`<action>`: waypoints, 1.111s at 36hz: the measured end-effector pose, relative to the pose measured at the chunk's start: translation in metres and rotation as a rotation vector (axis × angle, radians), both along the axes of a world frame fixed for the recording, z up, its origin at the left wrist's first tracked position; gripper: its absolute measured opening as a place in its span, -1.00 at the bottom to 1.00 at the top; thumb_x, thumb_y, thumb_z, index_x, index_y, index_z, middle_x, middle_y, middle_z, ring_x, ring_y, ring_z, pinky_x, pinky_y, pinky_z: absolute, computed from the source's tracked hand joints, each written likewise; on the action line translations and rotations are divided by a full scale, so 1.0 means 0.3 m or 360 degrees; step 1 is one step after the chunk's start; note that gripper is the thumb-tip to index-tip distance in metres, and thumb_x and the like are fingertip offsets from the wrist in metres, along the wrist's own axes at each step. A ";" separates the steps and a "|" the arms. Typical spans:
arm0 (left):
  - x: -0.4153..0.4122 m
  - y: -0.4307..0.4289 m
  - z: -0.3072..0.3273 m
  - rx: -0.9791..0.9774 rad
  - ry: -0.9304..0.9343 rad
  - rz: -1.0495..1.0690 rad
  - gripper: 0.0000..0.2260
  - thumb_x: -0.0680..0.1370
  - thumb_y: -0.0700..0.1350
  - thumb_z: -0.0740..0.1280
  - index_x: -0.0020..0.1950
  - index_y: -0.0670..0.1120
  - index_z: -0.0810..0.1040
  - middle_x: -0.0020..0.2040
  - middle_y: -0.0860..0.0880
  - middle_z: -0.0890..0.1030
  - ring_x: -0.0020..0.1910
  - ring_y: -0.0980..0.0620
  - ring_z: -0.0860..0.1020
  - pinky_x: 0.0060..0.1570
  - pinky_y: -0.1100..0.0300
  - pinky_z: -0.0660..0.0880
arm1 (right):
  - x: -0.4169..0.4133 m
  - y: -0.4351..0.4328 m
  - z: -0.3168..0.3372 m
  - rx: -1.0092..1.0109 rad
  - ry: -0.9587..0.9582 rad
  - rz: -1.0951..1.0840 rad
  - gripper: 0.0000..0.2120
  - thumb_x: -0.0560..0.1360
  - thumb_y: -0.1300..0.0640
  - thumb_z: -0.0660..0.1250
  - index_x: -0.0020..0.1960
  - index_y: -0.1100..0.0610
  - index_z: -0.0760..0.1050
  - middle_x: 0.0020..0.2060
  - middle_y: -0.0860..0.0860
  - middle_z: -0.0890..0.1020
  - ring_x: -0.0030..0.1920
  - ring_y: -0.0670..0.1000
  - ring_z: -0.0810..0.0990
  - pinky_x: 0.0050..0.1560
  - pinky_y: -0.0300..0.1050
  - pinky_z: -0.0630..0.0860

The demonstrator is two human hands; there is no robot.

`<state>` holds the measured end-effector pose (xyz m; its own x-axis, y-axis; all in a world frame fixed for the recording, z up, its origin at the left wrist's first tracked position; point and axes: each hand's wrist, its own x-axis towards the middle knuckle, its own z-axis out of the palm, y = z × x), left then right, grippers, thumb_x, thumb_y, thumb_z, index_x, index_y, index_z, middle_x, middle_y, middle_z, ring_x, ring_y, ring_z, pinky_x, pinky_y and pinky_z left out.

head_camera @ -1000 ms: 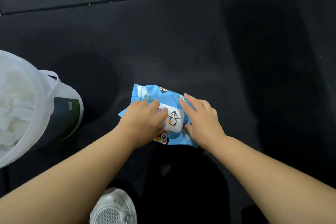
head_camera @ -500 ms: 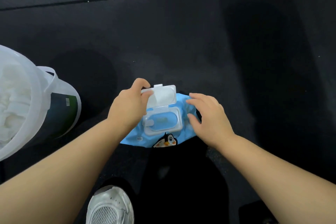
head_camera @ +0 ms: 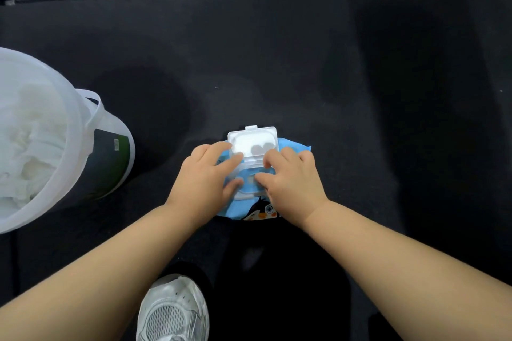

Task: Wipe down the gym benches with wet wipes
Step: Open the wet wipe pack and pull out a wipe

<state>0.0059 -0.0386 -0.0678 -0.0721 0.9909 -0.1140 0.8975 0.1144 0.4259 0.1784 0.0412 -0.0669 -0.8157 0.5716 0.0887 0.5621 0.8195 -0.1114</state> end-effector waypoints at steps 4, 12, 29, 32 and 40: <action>0.001 -0.016 -0.007 0.0072 -0.0010 -0.0036 -0.76 0.41 -0.02 0.39 0.03 -0.08 0.65 0.16 -0.18 0.56 -0.03 -0.23 0.53 -0.12 -0.01 0.53 | -0.030 -0.008 0.008 0.0206 0.0003 0.0135 -0.79 0.25 0.36 0.14 -0.48 0.12 0.36 -0.42 0.03 0.41 -0.41 0.06 0.33 -0.32 -0.10 0.08; -0.024 -0.030 0.004 0.0053 -0.0002 -0.0107 -0.66 0.30 -0.09 0.56 0.05 -0.10 0.65 0.13 -0.18 0.57 -0.02 -0.25 0.53 -0.12 -0.07 0.54 | -0.065 0.007 0.019 0.0154 -0.0193 0.0462 -0.85 0.10 0.33 0.26 -0.54 0.12 0.38 -0.56 0.02 0.40 -0.56 0.03 0.36 -0.38 -0.18 0.10; -0.019 -0.041 0.010 0.0027 0.0013 -0.0082 -0.50 0.23 0.05 0.58 0.12 -0.07 0.63 0.17 -0.16 0.56 0.04 -0.24 0.53 0.00 -0.06 0.53 | -0.052 0.023 0.027 -0.0566 -0.0154 0.0113 -0.89 0.34 0.27 0.22 -0.35 0.24 0.44 -0.43 0.12 0.45 -0.54 0.13 0.39 -0.60 -0.14 0.23; -0.014 -0.038 0.015 0.0034 0.0023 -0.0052 -0.47 0.21 0.05 0.59 0.13 -0.07 0.63 0.16 -0.17 0.57 0.04 -0.24 0.54 0.00 -0.05 0.52 | -0.045 0.030 0.056 -0.0866 -0.0202 -0.0099 -0.89 0.53 0.22 0.21 -0.13 0.22 0.47 -0.21 0.04 0.45 -0.22 0.10 0.45 -0.24 -0.11 0.30; -0.009 -0.032 0.017 0.0004 0.0041 -0.0041 -0.47 0.23 0.05 0.58 0.14 -0.08 0.62 0.20 -0.17 0.54 0.08 -0.24 0.51 0.02 -0.08 0.51 | -0.016 0.033 0.085 -0.1233 -0.0075 -0.0278 -0.88 0.58 0.09 0.22 0.06 0.13 0.42 -0.07 -0.07 0.39 -0.11 -0.06 0.39 -0.09 -0.24 0.30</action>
<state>0.0031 -0.0483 -0.0626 -0.0495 0.9927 -0.1100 0.9109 0.0900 0.4027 0.1736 0.0511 -0.0414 -0.7015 0.5764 -0.4191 0.6938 0.4179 -0.5865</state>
